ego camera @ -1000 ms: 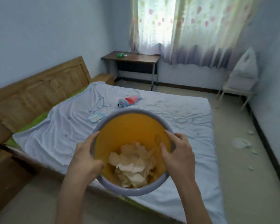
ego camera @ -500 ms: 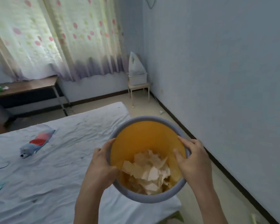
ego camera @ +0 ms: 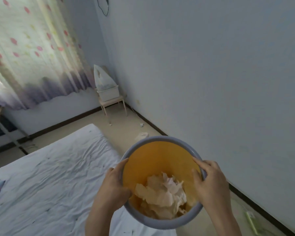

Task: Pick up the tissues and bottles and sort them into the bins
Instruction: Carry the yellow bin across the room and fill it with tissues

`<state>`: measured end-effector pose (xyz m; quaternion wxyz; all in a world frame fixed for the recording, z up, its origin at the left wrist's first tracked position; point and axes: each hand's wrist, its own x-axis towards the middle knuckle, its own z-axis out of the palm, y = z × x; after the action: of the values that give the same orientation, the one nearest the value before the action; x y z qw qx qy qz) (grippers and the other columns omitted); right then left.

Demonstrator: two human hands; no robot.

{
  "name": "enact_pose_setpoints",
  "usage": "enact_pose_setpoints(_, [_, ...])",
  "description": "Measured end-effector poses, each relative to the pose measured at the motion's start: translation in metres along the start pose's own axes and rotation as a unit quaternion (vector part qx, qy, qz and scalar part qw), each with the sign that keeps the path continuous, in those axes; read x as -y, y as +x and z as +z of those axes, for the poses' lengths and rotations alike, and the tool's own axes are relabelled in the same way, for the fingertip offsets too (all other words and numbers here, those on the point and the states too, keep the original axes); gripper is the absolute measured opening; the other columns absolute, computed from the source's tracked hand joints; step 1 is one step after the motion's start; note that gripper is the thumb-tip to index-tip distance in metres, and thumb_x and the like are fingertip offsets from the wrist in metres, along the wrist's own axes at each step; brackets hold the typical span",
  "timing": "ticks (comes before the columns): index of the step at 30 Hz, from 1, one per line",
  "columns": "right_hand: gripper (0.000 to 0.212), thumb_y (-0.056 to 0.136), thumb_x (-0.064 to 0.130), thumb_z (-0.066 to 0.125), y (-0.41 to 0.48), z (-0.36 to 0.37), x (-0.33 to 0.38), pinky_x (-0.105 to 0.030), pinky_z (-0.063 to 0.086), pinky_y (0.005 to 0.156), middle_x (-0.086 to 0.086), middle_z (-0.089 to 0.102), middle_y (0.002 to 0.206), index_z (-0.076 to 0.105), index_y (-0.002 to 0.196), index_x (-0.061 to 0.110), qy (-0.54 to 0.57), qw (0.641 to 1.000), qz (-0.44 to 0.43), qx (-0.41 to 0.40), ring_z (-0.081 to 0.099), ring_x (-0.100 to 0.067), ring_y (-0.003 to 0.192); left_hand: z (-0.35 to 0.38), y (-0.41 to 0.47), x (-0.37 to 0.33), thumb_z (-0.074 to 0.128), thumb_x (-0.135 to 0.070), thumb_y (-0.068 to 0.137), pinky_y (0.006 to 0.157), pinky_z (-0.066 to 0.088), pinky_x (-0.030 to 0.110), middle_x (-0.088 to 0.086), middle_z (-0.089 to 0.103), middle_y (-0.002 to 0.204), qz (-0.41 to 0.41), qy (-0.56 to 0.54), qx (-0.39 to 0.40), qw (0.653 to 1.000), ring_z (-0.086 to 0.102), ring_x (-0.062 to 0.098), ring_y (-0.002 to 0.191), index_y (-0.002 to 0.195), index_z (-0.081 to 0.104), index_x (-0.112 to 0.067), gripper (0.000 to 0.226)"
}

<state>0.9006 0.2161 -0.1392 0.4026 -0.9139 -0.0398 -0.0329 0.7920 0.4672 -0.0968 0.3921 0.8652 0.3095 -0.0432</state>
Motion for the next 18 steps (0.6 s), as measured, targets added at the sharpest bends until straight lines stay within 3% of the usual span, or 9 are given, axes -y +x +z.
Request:
enact_pose_setpoints(4, [0.044, 0.101, 0.027, 0.066, 0.073, 0.008, -0.017, -0.014, 0.042, 0.068, 0.007, 0.056, 0.123, 0.061, 0.145, 0.029, 0.016, 0.999, -0.009, 0.029, 0.059, -0.006, 0.095, 0.018, 0.052, -0.039, 0.071, -0.004, 0.080, 0.066, 0.051, 0.023, -0.008, 0.035, 0.128, -0.016, 0.011, -0.019, 1.000, 0.049, 0.012, 0.099, 0.159, 0.026, -0.048, 0.101])
enact_pose_setpoints(8, [0.043, 0.100, 0.024, 0.065, 0.161, -0.009, -0.032, -0.011, 0.038, 0.065, 0.006, 0.056, 0.121, 0.063, 0.143, 0.027, 0.024, 0.998, -0.020, 0.059, 0.058, -0.007, 0.090, 0.042, 0.098, -0.095, 0.070, -0.005, 0.080, 0.087, 0.059, 0.036, -0.006, 0.037, 0.133, -0.023, 0.004, -0.039, 0.999, 0.051, 0.020, 0.111, 0.158, 0.025, -0.051, 0.101])
enact_pose_setpoints(10, [0.042, 0.099, 0.022, 0.068, 0.202, -0.019, -0.038, -0.020, 0.044, 0.072, 0.005, 0.056, 0.119, 0.066, 0.140, 0.027, 0.033, 0.997, -0.033, 0.059, 0.058, -0.011, 0.090, 0.054, 0.121, -0.126, 0.070, -0.007, 0.081, 0.094, 0.059, 0.041, -0.006, 0.039, 0.139, -0.020, -0.010, -0.054, 0.998, 0.051, 0.022, 0.117, 0.158, 0.022, -0.053, 0.102])
enact_pose_setpoints(13, [0.042, 0.098, 0.021, 0.068, 0.251, -0.029, -0.040, -0.031, 0.044, 0.076, 0.003, 0.054, 0.120, 0.066, 0.140, 0.030, 0.046, 0.998, -0.022, 0.041, 0.056, -0.015, 0.090, 0.069, 0.148, -0.164, 0.070, -0.011, 0.084, 0.093, 0.060, 0.043, -0.008, 0.038, 0.132, 0.002, -0.004, -0.065, 0.998, 0.055, 0.023, 0.113, 0.156, 0.017, -0.057, 0.101])
enact_pose_setpoints(18, [0.044, 0.100, 0.020, 0.066, 0.309, -0.020, -0.043, -0.033, 0.040, 0.081, -0.001, 0.053, 0.129, 0.063, 0.142, 0.030, 0.041, 0.998, -0.010, 0.049, 0.048, -0.014, 0.094, 0.078, 0.204, -0.200, 0.071, -0.011, 0.085, 0.093, 0.059, 0.038, -0.008, 0.040, 0.139, -0.019, 0.027, -0.070, 0.997, 0.054, 0.018, 0.111, 0.157, 0.017, -0.055, 0.100])
